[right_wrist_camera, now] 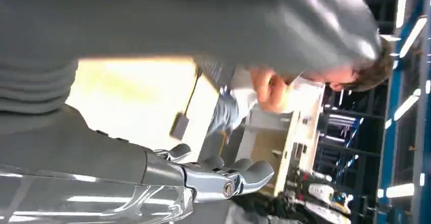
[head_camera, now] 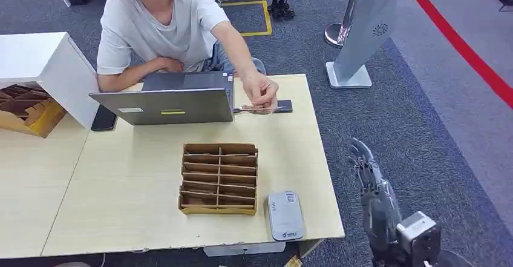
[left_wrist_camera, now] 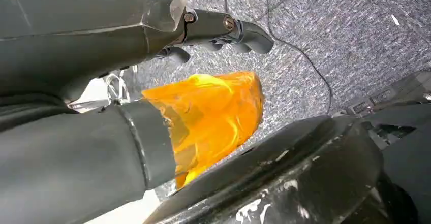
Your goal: Pass the card to the sensor for recognition and then transmit it.
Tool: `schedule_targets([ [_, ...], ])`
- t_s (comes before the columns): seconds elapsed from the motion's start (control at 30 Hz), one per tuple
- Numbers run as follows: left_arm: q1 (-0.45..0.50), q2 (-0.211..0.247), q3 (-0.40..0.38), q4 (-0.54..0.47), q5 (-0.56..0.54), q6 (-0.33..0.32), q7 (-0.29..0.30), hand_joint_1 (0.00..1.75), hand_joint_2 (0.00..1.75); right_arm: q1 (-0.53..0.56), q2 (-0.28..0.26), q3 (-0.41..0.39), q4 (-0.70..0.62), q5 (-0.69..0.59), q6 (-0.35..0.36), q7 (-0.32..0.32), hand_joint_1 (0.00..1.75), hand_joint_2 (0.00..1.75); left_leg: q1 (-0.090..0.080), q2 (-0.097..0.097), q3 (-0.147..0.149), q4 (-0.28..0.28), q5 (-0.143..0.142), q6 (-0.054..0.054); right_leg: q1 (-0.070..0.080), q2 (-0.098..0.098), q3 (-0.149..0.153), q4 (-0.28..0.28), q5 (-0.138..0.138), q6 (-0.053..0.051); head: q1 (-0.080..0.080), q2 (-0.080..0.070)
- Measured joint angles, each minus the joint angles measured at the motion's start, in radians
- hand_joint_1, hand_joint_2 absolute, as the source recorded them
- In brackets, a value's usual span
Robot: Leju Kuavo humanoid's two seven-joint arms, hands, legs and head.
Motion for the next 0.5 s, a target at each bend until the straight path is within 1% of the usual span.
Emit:
schedule_targets([
  [0.07,0.0,0.0,-0.009,0.0,-0.011,0.003,0.002,0.0,0.0,-0.017,-0.024,0.034,-0.011,0.069,-0.052,0.016,0.0,1.75,0.0,0.0,0.0,0.0,0.0,0.0,0.0,0.0,0.0,0.0,0.0,0.0,0.0,0.0],
  [0.1,0.0,0.0,-0.015,0.0,-0.016,0.007,0.008,0.0,0.0,-0.026,-0.034,0.049,-0.015,0.13,-0.087,0.027,0.0,1.75,0.0,0.0,0.0,0.0,0.0,0.0,0.0,0.0,0.0,0.0,0.0,0.0,0.0,0.0],
  [0.2,0.0,0.0,-0.022,0.0,-0.022,0.013,0.009,0.0,0.0,-0.057,-0.059,0.09,-0.021,0.265,-0.164,0.064,0.0,1.75,0.0,0.0,0.0,0.0,0.0,0.0,0.0,0.0,0.0,0.0,0.0,0.0,0.0,0.0],
  [0.43,-0.002,0.0,-0.038,0.0,-0.033,0.018,0.018,0.0,0.0,-0.131,-0.104,0.172,-0.019,0.543,-0.291,0.14,0.0,1.75,0.0,0.0,0.0,0.0,0.0,0.0,0.0,0.0,0.0,0.0,0.0,0.0,0.0,0.0],
  [0.5,-0.003,0.0,-0.04,0.0,-0.038,0.018,0.021,0.0,0.0,-0.155,-0.111,0.196,-0.014,0.67,-0.341,0.179,0.0,1.75,0.0,0.0,0.0,0.0,0.0,0.0,0.0,0.0,0.0,0.0,0.0,0.0,0.0,0.0],
])
